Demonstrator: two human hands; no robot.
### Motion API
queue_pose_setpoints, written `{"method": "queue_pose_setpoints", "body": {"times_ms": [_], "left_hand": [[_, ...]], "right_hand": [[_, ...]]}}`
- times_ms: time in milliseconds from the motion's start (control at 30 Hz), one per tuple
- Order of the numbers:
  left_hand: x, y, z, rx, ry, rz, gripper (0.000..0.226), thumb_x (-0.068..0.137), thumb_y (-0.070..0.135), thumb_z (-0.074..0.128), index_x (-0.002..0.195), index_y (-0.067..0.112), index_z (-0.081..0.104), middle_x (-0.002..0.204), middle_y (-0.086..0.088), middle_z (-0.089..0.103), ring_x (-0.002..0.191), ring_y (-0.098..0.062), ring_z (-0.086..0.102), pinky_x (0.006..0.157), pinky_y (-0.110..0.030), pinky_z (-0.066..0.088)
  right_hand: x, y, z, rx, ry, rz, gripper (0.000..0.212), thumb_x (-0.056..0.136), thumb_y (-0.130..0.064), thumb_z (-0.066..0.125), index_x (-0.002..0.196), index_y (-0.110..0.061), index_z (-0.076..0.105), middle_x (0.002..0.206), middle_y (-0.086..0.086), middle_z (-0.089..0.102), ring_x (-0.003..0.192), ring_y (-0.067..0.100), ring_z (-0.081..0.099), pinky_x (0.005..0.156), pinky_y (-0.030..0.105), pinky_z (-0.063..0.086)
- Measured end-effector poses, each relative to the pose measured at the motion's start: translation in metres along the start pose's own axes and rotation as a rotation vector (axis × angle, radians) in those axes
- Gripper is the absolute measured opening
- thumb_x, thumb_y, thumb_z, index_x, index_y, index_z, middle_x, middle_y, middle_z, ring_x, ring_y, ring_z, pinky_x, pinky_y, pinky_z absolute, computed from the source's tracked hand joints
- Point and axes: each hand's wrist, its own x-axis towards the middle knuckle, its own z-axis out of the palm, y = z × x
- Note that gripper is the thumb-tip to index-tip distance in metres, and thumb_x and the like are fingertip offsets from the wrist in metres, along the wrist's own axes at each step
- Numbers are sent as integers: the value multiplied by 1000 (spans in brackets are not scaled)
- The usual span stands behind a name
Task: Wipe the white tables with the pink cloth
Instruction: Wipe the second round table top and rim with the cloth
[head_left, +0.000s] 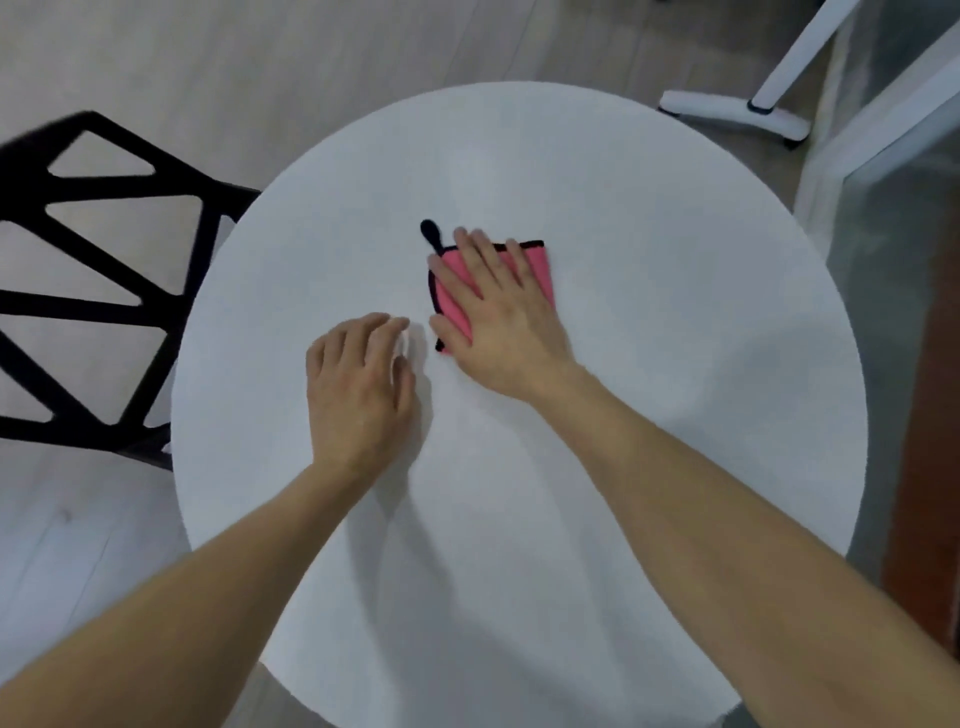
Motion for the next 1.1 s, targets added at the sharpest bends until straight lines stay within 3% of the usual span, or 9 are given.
{"method": "queue_pose_setpoints", "body": {"times_ms": [100, 200, 300, 467, 567, 633, 800, 967, 1100], "left_hand": [[29, -8, 9, 60, -62, -32, 46, 101, 22, 53, 146, 17, 56, 148, -4, 55, 135, -32, 49, 119, -49, 33], [32, -7, 16, 53, -61, -38, 49, 99, 24, 56, 148, 17, 57, 148, -6, 54, 137, -35, 48, 120, -52, 31], [30, -12, 20, 40, -32, -40, 50, 98, 23, 60, 147, 15, 61, 148, -8, 57, 137, -35, 50, 120, -54, 31], [30, -13, 21, 23, -10, -32, 50, 95, 22, 62, 144, 13, 65, 147, -10, 60, 136, -37, 54, 118, -55, 34], [30, -12, 22, 25, 4, -28, 51, 95, 22, 64, 144, 13, 66, 148, -11, 60, 136, -37, 54, 118, -55, 36], [30, -13, 23, 22, 11, -20, 51, 94, 21, 64, 144, 12, 66, 147, -12, 60, 135, -38, 55, 117, -56, 37], [30, -13, 22, 37, 2, -9, 51, 96, 22, 60, 145, 10, 65, 147, -13, 60, 134, -41, 56, 117, -58, 37], [33, -10, 21, 80, -2, 14, 50, 95, 21, 61, 144, 10, 65, 146, -13, 61, 133, -40, 55, 116, -55, 37], [31, -9, 17, 148, -38, 34, 51, 99, 23, 59, 148, 10, 59, 149, -12, 58, 136, -38, 53, 117, -53, 37]], "right_hand": [[-21, 64, -9, 14, 3, -94, 68, 113, -59, 34, 172, -27, 25, 181, 4, 11, 168, 21, 5, 136, 50, 7], [-27, 124, -17, -23, 114, 323, 67, 112, -57, 35, 171, -24, 29, 180, 10, 17, 167, 28, 13, 134, 54, 11], [36, 106, -16, -61, 156, 696, 74, 109, -59, 26, 172, -19, 25, 179, 20, 15, 166, 35, 13, 133, 59, 10], [167, 9, -2, -31, 78, 255, 74, 107, -58, 24, 171, -21, 29, 178, 18, 19, 166, 34, 13, 134, 57, 5], [179, 6, 1, -20, 10, 11, 70, 110, -59, 21, 173, -27, 21, 181, 10, 12, 168, 28, 8, 135, 52, 2], [165, 47, -2, -14, 49, 44, 68, 111, -58, 21, 172, -29, 22, 181, 8, 13, 168, 27, 9, 135, 51, 4], [145, 97, -14, -65, 116, 536, 71, 109, -57, 21, 172, -24, 22, 179, 18, 15, 167, 33, 11, 135, 56, 5], [188, 33, -8, -1, 38, 212, 72, 107, -58, 20, 172, -27, 24, 180, 14, 13, 167, 30, 10, 135, 54, 3], [167, 69, -9, 14, 45, 168, 69, 108, -58, 21, 172, -32, 22, 181, 9, 12, 168, 26, 9, 135, 50, 2]]}}
